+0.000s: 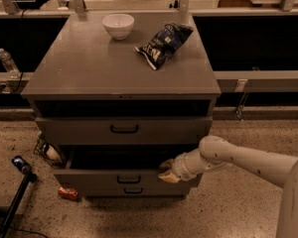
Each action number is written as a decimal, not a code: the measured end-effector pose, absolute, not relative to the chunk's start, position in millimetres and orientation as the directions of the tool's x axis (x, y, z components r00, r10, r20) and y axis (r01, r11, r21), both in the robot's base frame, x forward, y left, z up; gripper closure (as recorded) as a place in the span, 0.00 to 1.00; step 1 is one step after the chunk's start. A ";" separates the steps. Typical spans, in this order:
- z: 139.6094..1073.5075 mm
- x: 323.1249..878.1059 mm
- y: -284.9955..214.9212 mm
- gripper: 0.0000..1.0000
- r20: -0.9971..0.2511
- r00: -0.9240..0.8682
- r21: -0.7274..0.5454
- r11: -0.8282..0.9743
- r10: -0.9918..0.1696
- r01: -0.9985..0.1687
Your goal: Open middle drawer
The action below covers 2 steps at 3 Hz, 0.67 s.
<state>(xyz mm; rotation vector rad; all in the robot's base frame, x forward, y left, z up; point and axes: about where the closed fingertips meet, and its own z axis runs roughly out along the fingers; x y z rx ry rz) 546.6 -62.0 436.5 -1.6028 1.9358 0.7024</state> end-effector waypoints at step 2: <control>445.4 475.7 -69.7 0.00 -0.564 -0.268 0.229 0.164 -0.781 -0.960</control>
Offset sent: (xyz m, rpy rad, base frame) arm -0.1074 -0.0132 0.0178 -0.1537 0.2673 -0.0115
